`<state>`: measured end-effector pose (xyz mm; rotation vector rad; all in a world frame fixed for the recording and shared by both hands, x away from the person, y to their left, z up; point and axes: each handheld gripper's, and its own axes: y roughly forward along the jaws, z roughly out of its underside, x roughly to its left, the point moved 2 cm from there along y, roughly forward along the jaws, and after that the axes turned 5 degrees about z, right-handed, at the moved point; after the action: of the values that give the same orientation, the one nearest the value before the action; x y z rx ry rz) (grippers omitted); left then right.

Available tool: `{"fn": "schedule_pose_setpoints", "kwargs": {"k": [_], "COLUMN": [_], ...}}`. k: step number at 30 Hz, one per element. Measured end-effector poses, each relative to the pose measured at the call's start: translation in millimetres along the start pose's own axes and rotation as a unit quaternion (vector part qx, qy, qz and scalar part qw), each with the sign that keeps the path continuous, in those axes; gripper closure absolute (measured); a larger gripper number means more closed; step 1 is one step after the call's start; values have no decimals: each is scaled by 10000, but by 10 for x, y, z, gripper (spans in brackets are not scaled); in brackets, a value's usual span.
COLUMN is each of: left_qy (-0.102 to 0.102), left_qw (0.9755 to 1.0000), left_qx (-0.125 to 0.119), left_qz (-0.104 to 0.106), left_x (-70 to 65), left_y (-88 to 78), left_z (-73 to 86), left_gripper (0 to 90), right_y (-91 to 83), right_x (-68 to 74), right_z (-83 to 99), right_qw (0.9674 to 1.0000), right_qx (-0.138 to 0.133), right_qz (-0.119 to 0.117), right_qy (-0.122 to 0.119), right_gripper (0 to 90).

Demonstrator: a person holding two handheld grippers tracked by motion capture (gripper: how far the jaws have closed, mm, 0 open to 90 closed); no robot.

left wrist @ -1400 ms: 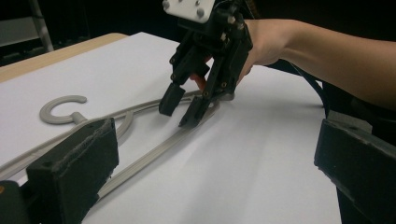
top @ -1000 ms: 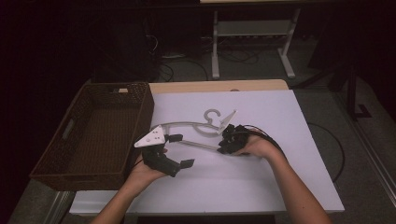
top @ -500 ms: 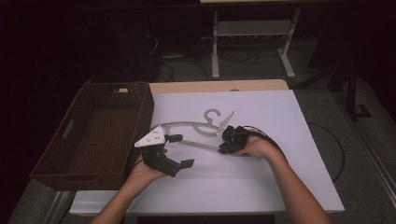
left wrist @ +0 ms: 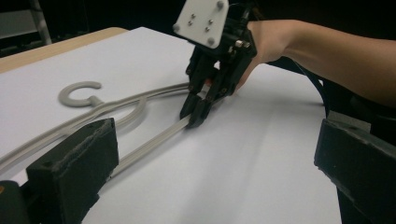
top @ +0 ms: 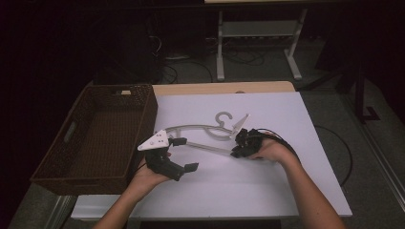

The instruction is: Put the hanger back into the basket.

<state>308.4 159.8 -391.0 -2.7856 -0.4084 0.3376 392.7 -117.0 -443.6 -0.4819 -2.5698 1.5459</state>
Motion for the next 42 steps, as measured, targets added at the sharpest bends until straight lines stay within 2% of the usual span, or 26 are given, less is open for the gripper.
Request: {"fn": "schedule_pose_setpoints", "kwargs": {"k": [12, 22, 23, 24, 26, 27, 29, 31, 32, 34, 36, 38, 39, 42], "left_qy": [-15, -22, -13, -13, -23, -28, -26, -24, -30, -42, -39, -39, -44, -59], "left_qw": [10000, 10000, 10000, 10000, 10000, 10000, 10000, 10000, 10000, 10000, 10000, 10000, 10000, 10000], "left_qx": [50, 31, 27, 27, 23, 23, 33, 35, 36, 61, 74, 78, 64, 62], "left_qz": [17, 4, -1, -1, -4, -5, -4, -5, -2, -1, 3, 2, -1, -15], "left_x": [-15, -6, -1, -1, 0, 1, 2, -1, -1, -1, -1, -4, -2, 2], "left_y": [32, 19, 14, 14, 13, 14, 14, 16, 19, 23, 23, 21, 16, 10], "left_z": [11, 14, 15, 15, 16, 16, 16, 14, 14, 18, 20, 22, 24, 27], "left_gripper": [0, 0, 0, 0, 0, 0, 0, 0, 0, 0, 0, 0, 0, 0], "right_y": [-255, -266, -294, -294, -375, -375, -442, -456, -469, -463, -455, -454, -474, -497], "right_x": [7, -4, -24, -24, -75, -75, -133, -148, -186, -227, -249, -295, -316, -317], "right_z": [437, 502, 507, 507, 498, 498, 477, 471, 456, 442, 439, 449, 474, 503], "right_qw": [9999, 9999, 9998, 9998, 9992, 9992, 9986, 9982, 9972, 9956, 9952, 9937, 9931, 9926], "right_qx": [116, 75, -16, -16, -235, -235, -332, -385, -458, -433, -402, -239, -233, -192], "right_qz": [-46, -88, -62, -62, -82, -82, 54, 85, 211, 422, 490, 644, 632, 608], "right_qy": [43, 66, 172, 172, 323, 323, 408, 454, 553, 722, 750, 881, 958, 1029], "right_gripper": [801, 787, 730, 730, 701, 701, 681, 675, 656, 644, 644, 699, 742, 795]}}
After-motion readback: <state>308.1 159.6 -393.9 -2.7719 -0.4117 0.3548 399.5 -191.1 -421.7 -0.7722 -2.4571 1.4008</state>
